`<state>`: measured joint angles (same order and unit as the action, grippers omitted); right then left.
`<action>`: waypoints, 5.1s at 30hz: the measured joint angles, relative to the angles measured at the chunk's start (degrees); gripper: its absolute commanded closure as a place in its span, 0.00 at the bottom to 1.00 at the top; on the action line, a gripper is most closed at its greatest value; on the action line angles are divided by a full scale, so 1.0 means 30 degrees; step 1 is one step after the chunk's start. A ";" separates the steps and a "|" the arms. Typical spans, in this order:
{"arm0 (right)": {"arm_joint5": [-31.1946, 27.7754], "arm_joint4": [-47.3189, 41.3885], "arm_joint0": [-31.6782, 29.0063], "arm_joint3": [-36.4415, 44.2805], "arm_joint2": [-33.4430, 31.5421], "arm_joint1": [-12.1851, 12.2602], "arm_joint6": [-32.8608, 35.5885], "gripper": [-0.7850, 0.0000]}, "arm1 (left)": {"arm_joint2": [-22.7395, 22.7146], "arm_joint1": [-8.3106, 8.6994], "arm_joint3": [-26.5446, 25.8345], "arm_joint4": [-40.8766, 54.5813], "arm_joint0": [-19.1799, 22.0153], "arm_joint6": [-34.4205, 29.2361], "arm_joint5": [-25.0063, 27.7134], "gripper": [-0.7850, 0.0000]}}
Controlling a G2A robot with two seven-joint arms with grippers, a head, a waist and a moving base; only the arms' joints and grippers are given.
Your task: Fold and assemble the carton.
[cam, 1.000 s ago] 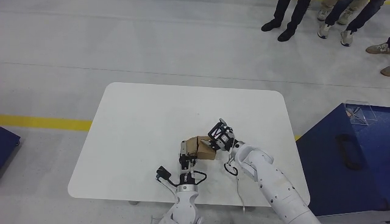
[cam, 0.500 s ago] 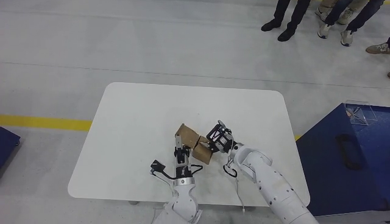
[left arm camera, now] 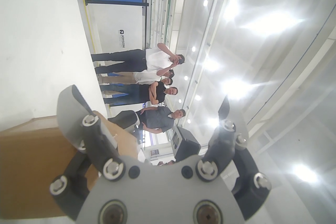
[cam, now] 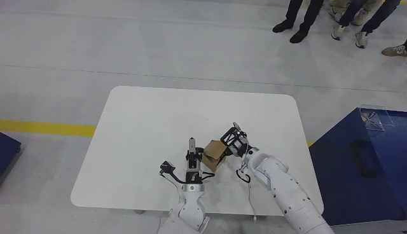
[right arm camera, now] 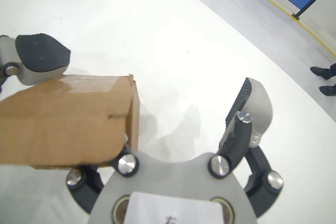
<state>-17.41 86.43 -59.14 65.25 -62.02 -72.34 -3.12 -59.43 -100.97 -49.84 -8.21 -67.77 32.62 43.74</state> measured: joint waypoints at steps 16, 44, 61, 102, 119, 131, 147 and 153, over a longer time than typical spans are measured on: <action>-0.0502 -0.0341 -0.0826 0.1567 -0.3556 0.0856 0.2321 0.00 | 0.0481 -0.0246 -0.0636 0.1096 -0.1050 -0.2705 -0.0842 0.00; -0.5819 -0.6678 -0.1695 0.3378 -0.6714 0.1521 0.8935 0.00 | 0.0364 0.1767 -0.4928 -0.3392 -0.2700 -0.9204 -0.9323 0.00; -0.4352 -0.7117 -0.2340 0.4908 -0.6173 0.1604 1.0032 0.00 | 0.0248 0.1767 -0.4650 -0.1827 -0.2094 -1.0504 -1.0189 0.33; -0.2212 -0.4763 -0.1771 0.3733 -0.3760 0.1487 0.8928 0.00 | 0.1729 0.1071 -0.2174 -0.1292 -0.1044 -0.8456 -1.0905 0.28; -0.1944 -0.4738 -0.1179 0.2976 -0.3717 0.1518 0.8786 0.00 | 0.1904 0.0827 -0.1323 -0.1238 -0.0485 -0.8003 -1.1324 0.20; -0.2358 -0.5665 -0.1596 0.3388 -0.4702 0.1732 0.8213 0.00 | 0.1905 0.0734 -0.1066 -0.1332 -0.0349 -0.7853 -1.1239 0.18; -0.1782 -0.4577 -0.1196 0.3290 -0.3587 0.1642 0.9032 0.00 | 0.1590 0.0812 -0.1777 -0.1467 -0.0713 -0.7874 -1.0340 0.36; -0.1474 -0.3725 -0.1622 0.3851 -0.3151 0.1633 0.8733 0.00 | 0.1653 0.0760 -0.1737 -0.1490 -0.0658 -0.7870 -1.0515 0.36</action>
<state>-21.83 75.25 -64.00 76.81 -71.48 -67.44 23.08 -54.47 -98.69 -55.05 -12.68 -69.74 9.01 12.20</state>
